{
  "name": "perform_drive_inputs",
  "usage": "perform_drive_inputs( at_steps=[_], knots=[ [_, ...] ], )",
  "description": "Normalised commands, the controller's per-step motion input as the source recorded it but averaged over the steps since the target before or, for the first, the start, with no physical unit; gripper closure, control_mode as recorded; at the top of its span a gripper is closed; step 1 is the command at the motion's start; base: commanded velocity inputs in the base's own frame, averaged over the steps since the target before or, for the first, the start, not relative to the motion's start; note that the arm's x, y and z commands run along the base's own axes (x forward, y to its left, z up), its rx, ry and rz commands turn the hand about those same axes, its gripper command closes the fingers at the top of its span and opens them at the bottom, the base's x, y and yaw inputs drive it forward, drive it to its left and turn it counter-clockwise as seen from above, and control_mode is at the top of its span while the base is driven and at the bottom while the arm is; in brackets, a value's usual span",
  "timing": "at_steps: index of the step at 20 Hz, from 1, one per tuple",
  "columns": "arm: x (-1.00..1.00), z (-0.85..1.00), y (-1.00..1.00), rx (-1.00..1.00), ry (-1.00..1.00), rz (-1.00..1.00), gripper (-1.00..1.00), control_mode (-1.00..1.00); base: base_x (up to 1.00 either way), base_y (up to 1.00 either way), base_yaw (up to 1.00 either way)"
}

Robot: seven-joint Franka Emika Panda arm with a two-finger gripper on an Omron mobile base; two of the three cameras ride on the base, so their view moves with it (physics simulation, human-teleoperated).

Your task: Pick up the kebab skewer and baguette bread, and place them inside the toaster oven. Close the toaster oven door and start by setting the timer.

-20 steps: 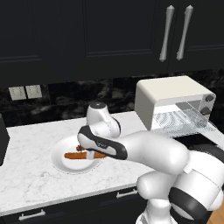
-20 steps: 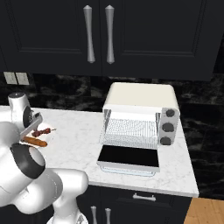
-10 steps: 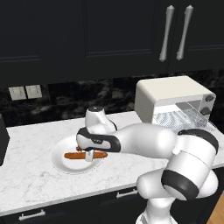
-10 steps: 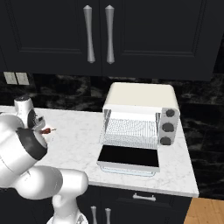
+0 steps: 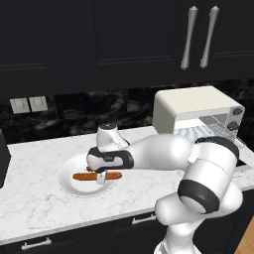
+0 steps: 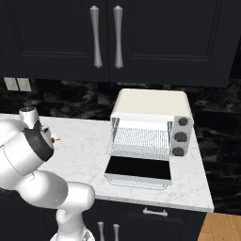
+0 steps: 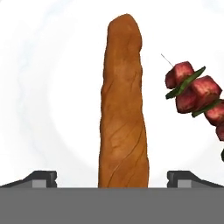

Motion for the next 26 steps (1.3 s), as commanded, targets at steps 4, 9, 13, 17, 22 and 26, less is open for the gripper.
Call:
perform_drive_inputs(
  at_steps=[4, 9, 13, 17, 22, 26],
  knots=[
    [0.11, -0.06, 0.03, 0.00, 0.00, 0.00, -1.00, -1.00, 0.00, 0.00, 0.00],
    [0.01, -0.19, 0.03, 0.00, 0.01, 0.00, -1.00, -1.00, 0.00, 0.00, 0.00],
    [0.00, -0.19, 0.04, 0.00, 0.01, 0.00, -1.00, -1.00, 0.00, 0.00, 0.00],
    [0.00, -0.13, 0.05, 0.00, 0.01, 0.00, 1.00, -1.00, 0.00, 0.00, 0.00],
    [0.00, 0.00, 0.00, 0.00, 0.00, 0.00, 1.00, -1.00, 0.00, 0.00, 0.00],
    [0.00, 0.13, -0.01, 0.00, -0.02, 0.00, 1.00, -1.00, 0.00, 0.00, 0.00]
  ],
)
